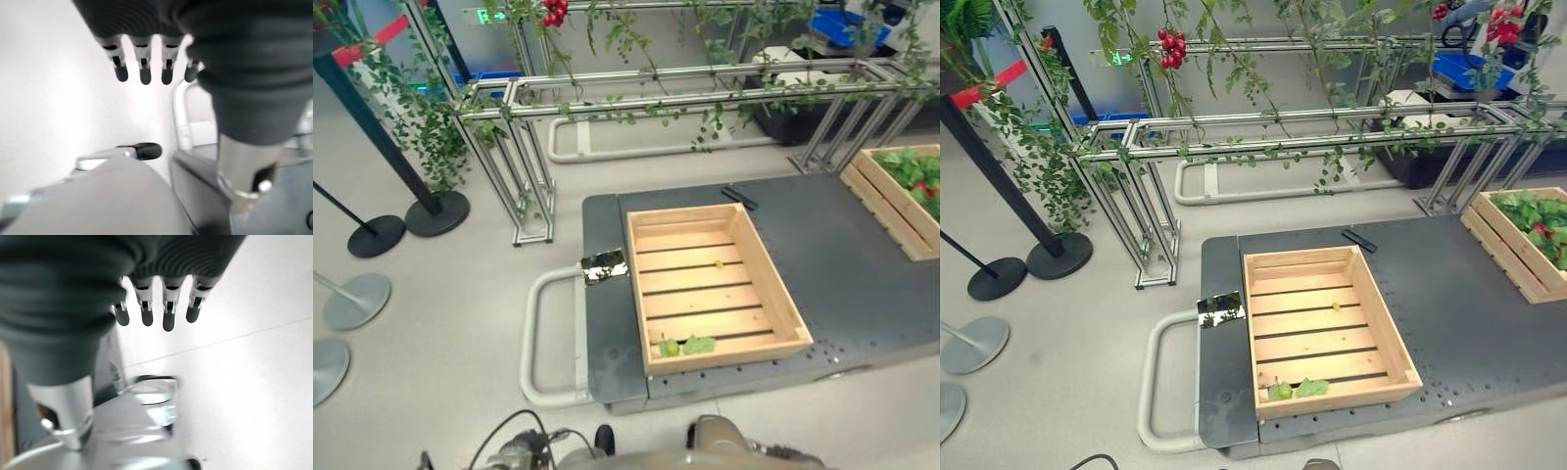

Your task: Pick up the fruits from the basket on one side to the basket on the other side

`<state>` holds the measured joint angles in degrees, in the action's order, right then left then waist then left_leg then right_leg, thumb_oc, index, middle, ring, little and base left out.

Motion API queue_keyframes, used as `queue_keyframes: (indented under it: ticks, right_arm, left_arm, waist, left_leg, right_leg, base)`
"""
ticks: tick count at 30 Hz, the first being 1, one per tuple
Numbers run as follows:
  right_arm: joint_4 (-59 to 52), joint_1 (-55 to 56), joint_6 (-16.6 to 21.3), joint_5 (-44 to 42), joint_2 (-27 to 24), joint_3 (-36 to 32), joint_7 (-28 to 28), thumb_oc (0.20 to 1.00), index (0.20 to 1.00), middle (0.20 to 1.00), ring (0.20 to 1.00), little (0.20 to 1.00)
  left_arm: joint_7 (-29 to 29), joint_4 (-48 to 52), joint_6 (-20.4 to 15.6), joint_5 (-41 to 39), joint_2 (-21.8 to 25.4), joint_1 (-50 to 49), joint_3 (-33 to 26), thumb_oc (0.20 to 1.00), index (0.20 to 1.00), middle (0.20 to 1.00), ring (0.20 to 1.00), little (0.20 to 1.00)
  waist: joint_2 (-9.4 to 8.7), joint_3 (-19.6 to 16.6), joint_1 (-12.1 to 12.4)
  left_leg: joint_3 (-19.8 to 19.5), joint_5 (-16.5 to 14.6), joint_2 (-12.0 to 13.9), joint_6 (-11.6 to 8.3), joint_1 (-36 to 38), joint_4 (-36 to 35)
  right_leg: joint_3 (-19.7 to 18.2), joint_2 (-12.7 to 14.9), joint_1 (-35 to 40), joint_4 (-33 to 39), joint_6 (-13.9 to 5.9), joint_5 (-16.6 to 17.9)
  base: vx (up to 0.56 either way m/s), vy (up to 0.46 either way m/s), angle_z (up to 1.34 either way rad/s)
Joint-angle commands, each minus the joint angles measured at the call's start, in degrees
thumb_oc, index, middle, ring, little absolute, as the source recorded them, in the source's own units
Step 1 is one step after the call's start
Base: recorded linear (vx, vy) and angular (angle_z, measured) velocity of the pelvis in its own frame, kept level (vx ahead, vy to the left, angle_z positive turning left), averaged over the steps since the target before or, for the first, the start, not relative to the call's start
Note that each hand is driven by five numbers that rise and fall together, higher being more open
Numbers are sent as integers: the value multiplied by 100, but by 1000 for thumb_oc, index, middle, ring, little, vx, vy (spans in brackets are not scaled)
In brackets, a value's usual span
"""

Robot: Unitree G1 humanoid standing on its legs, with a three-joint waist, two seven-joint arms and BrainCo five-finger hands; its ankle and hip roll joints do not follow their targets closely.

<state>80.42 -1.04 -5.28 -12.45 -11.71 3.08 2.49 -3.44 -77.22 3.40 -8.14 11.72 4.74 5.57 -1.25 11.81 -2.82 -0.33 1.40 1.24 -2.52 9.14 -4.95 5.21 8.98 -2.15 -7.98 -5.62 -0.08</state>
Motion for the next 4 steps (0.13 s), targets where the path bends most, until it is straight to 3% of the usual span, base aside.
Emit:
queue_keyframes:
  ticks: [1, 4]
  right_arm:
    - [168, -146, -32, -50, -265, -115, -185, 1000, 1000, 1000, 1000, 1000]
    - [104, -180, -30, 273, -333, 58, -176, 1000, 1000, 1000, 1000, 1000]
  left_arm:
    - [180, -130, -37, -122, -278, 83, -57, 1000, 1000, 1000, 1000, 1000]
    - [255, -161, 5, 34, -293, 82, 125, 1000, 1000, 1000, 1000, 1000]
  waist:
    - [288, -332, 67]
    - [346, -422, 59]
  left_leg:
    - [146, -290, 48, -18, -533, 499]
    - [142, -233, 102, -77, -350, 279]
  right_leg:
    - [216, -223, 797, 449, -101, -769]
    - [286, -223, 1171, 927, -90, -667]
  base:
    - [131, -148, 13]
    - [97, -114, 5]
